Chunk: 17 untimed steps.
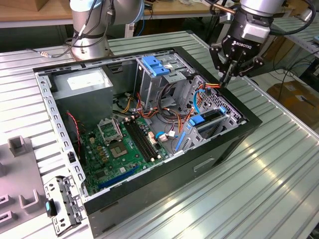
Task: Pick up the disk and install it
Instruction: 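Insert the first disk wire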
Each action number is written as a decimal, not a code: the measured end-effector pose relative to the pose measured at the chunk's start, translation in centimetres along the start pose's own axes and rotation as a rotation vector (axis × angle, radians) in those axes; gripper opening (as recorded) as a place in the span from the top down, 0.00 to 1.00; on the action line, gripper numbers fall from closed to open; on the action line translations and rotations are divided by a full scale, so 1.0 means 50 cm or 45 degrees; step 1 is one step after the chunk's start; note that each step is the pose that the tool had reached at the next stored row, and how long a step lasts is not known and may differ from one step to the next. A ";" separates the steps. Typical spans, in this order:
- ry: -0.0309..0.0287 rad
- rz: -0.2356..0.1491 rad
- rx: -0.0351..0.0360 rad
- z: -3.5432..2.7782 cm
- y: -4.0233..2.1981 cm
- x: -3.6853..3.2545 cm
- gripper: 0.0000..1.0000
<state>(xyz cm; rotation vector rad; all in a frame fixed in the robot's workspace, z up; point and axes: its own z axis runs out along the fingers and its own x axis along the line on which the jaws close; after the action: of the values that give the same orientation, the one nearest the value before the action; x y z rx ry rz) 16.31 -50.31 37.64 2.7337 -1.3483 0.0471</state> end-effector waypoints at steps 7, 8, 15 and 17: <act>-0.0141 0.201 -0.0138 0.001 0.000 0.000 0.83; -0.0158 0.224 -0.0155 0.001 0.000 0.000 0.83; -0.0286 0.407 -0.0281 0.003 0.000 0.000 0.83; -0.0318 0.455 -0.0315 0.005 0.000 0.000 0.83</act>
<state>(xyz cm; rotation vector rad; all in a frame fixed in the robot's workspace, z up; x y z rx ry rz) 16.31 -50.31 37.41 2.4461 -1.8124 0.0210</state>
